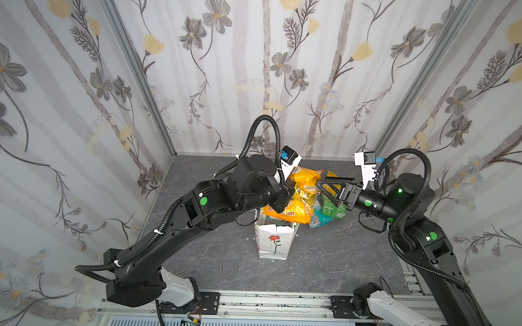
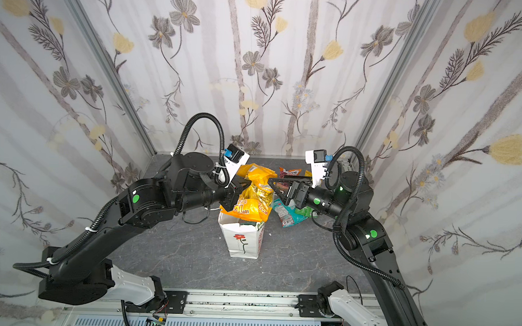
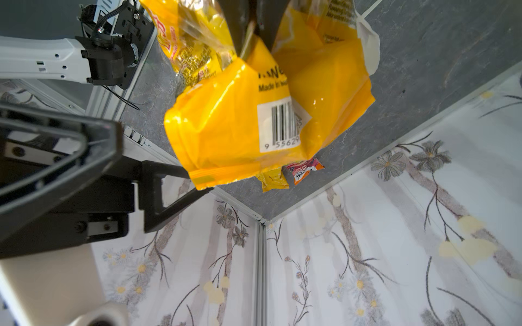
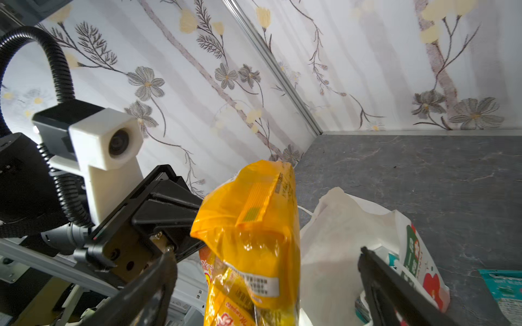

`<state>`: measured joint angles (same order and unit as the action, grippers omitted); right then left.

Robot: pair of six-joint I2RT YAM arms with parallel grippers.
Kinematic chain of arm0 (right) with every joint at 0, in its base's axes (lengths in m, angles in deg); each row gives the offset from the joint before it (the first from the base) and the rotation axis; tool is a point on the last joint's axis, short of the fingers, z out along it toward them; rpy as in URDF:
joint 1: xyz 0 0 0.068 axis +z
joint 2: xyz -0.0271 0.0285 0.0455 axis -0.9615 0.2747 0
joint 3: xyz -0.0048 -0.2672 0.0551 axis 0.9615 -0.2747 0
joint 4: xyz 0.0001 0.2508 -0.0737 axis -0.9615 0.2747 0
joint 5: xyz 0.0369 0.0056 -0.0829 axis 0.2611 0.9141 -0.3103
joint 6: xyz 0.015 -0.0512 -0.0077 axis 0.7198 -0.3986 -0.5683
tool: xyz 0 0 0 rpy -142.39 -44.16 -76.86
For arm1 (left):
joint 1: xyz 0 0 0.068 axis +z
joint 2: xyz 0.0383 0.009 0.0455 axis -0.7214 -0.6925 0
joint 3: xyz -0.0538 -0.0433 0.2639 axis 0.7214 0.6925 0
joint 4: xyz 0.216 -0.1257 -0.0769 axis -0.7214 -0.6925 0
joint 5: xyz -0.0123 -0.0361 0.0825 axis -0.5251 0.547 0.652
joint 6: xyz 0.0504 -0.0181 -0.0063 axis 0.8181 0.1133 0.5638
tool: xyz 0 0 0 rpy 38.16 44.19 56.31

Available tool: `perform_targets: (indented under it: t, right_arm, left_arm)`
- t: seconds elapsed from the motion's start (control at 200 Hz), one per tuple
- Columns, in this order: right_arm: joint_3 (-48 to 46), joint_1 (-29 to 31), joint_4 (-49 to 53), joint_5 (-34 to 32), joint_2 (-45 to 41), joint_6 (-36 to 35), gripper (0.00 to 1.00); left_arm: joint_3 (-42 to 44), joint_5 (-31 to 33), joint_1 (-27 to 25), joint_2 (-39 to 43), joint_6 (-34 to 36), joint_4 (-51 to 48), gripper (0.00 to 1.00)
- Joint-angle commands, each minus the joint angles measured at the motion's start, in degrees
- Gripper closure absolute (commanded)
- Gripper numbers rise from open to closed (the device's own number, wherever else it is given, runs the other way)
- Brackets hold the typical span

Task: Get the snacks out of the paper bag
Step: 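Lift the yellow pack out of the bag with the left gripper toward the right gripper, then grasp the yellow pack with the right gripper and release it from the left gripper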

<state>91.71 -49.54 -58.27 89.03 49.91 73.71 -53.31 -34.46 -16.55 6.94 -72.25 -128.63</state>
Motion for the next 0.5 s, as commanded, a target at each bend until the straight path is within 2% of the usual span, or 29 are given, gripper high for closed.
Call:
perform_targets:
  t: [0.0, 0.3, 0.495]
  right_arm:
    - [-2.2, 0.0, -9.6, 7.6, 0.7, 6.9, 0.01]
    - [-5.1, 0.1, -16.1, 10.7, 1.1, 12.0, 0.03]
    - [-5.2, 0.2, -17.2, 10.4, 1.0, 12.6, 0.23]
  left_arm:
    - [-2.1, 4.8, -2.5, -1.0, 8.4, 4.3, 1.0]
    - [-6.2, 11.4, -6.6, -4.9, 16.1, 4.1, 1.0]
    - [-7.4, 11.8, -7.3, -6.2, 17.3, 4.0, 1.0]
